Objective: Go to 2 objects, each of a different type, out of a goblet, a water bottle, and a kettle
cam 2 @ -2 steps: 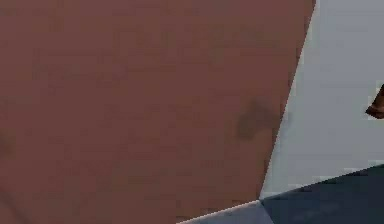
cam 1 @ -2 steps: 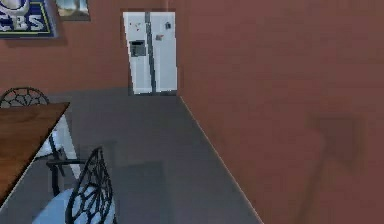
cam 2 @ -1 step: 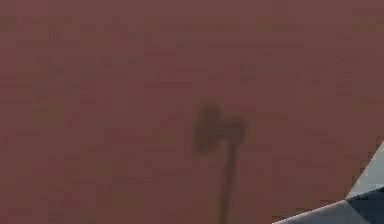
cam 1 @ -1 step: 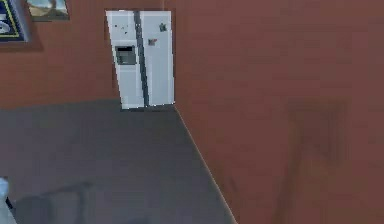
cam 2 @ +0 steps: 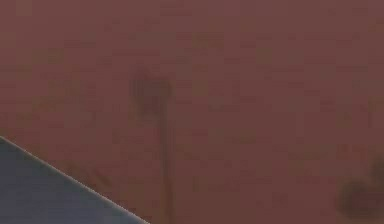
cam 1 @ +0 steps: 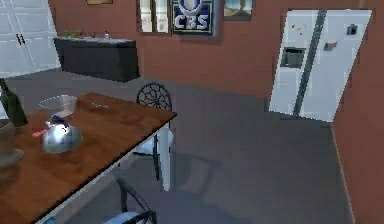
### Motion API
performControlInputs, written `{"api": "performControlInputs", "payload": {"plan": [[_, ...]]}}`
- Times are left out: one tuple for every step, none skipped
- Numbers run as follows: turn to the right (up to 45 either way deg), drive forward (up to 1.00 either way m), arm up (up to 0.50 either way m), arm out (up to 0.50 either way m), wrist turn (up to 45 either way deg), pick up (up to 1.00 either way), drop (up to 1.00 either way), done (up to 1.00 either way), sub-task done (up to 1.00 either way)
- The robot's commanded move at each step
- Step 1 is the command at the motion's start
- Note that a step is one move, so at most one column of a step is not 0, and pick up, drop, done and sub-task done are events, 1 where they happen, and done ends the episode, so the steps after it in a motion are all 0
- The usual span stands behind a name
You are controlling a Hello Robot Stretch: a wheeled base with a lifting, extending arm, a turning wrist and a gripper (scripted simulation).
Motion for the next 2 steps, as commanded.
{"api": "performControlInputs", "payload": {"plan": [[-36.0, 0.00, 0.00, 0.00, 0.0, 0.00, 0.00, 0.00, 0.00], [0.0, 0.00, 0.00, 0.00, 0.0, 0.00, 0.00, 1.00, 0.00]]}}
